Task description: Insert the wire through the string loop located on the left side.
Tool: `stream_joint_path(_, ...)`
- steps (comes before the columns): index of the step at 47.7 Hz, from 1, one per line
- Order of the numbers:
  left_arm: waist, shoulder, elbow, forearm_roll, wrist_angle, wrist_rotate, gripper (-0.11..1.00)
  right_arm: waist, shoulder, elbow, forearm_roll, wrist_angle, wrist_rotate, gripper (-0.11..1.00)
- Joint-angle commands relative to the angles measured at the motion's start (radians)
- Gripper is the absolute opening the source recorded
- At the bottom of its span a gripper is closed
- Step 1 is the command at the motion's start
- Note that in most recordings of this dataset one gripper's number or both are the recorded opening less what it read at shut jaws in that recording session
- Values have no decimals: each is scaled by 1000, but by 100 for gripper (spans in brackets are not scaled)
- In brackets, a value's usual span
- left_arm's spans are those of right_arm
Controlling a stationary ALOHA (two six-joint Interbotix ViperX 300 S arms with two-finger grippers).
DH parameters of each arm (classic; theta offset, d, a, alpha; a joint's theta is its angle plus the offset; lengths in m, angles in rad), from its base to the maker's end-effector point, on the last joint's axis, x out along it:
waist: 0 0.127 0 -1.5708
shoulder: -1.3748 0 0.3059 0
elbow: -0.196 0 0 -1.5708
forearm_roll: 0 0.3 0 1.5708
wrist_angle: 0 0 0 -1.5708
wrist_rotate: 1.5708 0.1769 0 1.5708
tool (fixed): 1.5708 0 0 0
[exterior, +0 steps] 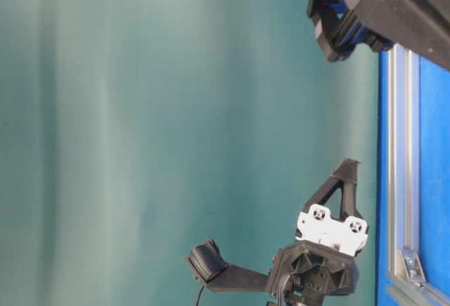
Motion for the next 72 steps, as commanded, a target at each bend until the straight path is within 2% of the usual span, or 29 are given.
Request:
stream_joint_path(1,-11,-32,-17,14,17,-5,0,12,-37,-6,0,-3,6,1)
stream_joint_path(11,-11,-35,-20,14,21,-5,0,14,-40,-28,0,75,51,-2)
stream_joint_path(25,-11,-35,-20,14,20,-5,0,14,-41,-29,0,83,97,-1)
stream_joint_path(28,-11,-35,-18,14,21,-5,0,14,-40,-31,0,80,107,3)
stream_joint_path(34,-11,-35,-17,14,21,-5,0,17,-34,-43,0,84,126,27)
stream_joint_path(42,-11,-37,-15,14,21,-6,0,17,-21,-66,9,107,130,79)
stream_joint_path(45,-11,-37,-15,14,21,-6,0,17,-12,-77,21,121,130,90)
stream_joint_path(50,-11,-37,-14,14,21,-6,0,17,15,-98,43,135,130,82)
stream_joint_path(56,-11,-37,-14,14,21,-6,0,18,77,-123,80,140,153,84)
stream_joint_path(72,-11,-37,-11,14,21,-6,0,28,189,-164,115,135,218,84)
